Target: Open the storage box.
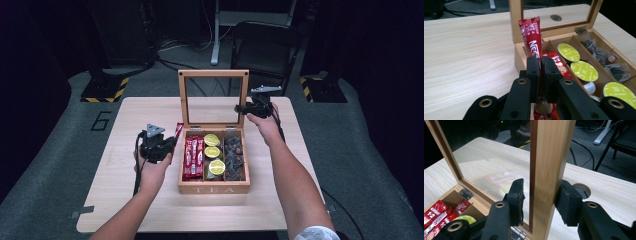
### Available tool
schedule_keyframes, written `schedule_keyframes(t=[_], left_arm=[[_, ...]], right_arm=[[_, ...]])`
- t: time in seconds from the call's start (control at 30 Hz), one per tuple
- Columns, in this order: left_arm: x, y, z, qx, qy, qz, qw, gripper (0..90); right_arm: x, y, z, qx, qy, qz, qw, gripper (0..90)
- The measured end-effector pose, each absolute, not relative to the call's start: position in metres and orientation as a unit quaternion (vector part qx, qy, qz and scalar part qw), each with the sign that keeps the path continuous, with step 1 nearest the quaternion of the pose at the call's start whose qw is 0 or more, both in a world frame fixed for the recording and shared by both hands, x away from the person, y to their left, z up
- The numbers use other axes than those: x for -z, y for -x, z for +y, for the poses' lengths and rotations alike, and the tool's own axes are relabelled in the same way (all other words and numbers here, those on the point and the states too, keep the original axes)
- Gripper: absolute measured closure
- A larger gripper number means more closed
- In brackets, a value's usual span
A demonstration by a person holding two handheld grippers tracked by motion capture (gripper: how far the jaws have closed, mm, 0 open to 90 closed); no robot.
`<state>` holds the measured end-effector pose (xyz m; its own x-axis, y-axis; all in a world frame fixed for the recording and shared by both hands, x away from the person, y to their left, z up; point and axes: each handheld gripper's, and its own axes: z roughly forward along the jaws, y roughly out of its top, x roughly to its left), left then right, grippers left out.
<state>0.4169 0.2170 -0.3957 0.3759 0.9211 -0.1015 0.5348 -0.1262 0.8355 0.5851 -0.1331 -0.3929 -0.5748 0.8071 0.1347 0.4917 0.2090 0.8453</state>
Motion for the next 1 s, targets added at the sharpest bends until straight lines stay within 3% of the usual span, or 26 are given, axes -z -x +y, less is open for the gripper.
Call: schedule_keyframes(t=[1.0], left_arm=[[0.378, -0.425, 0.279, -0.24, -0.687, 0.541, 0.422, 84.8]], right_arm=[[0.391, -0.582, -0.133, -0.454, -0.424, 0.764, 0.173, 59.0]])
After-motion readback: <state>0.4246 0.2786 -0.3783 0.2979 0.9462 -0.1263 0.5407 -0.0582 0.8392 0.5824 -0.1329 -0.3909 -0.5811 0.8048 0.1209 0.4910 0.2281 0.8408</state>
